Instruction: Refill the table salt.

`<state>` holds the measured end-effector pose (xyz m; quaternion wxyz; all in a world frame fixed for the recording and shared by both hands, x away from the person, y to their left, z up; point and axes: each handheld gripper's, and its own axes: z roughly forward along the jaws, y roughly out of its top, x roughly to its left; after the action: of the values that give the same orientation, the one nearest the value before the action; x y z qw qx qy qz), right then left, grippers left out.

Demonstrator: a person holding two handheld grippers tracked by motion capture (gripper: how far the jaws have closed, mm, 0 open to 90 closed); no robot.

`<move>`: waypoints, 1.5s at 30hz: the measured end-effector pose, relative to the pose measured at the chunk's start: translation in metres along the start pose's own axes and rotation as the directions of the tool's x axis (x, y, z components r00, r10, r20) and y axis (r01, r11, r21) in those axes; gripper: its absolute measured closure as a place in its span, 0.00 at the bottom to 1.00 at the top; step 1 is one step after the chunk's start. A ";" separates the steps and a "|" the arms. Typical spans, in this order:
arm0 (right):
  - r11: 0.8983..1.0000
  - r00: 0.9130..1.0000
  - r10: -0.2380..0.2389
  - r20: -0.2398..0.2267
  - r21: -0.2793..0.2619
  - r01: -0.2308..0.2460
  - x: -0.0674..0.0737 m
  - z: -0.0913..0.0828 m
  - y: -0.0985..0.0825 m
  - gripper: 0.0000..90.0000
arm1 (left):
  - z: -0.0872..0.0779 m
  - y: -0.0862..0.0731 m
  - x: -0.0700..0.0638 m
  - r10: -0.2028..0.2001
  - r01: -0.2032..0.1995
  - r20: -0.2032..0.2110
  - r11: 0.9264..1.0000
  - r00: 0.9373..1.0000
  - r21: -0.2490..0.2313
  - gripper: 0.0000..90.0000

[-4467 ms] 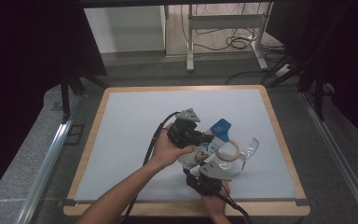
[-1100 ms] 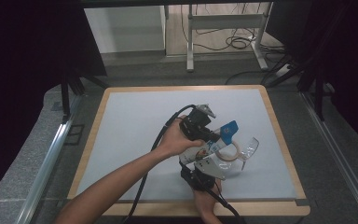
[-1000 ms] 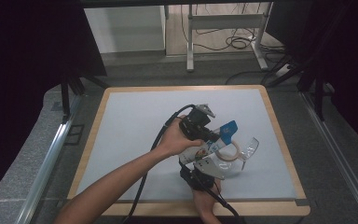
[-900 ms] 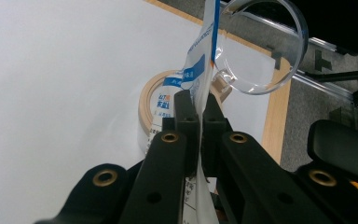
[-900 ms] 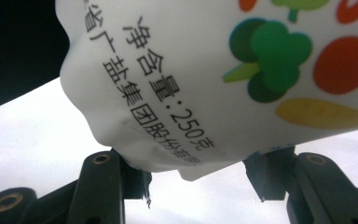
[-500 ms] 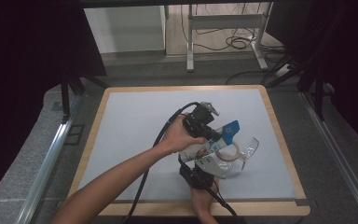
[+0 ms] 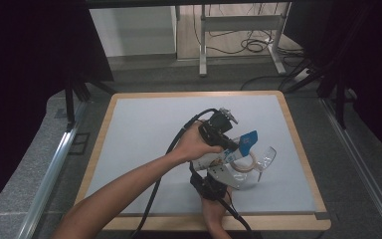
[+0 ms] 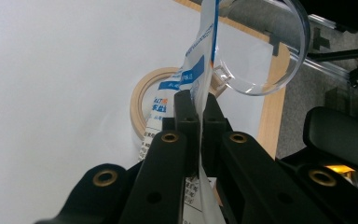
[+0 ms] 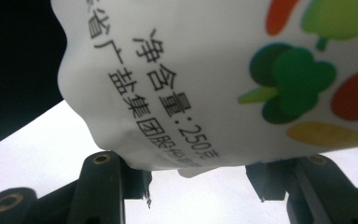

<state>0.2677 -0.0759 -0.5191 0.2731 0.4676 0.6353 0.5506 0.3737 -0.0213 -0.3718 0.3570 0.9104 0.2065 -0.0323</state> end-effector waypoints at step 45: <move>0.999 1.000 -0.014 -0.018 0.031 0.015 -0.009 -0.022 -0.004 0.54 | 0.007 0.008 -0.001 0.020 -0.018 -0.034 0.998 0.999 0.057 1.00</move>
<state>0.2507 -0.0935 -0.5190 0.2642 0.4624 0.6495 0.5427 0.3766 -0.0320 -0.3716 0.3277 0.9225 0.2029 -0.0189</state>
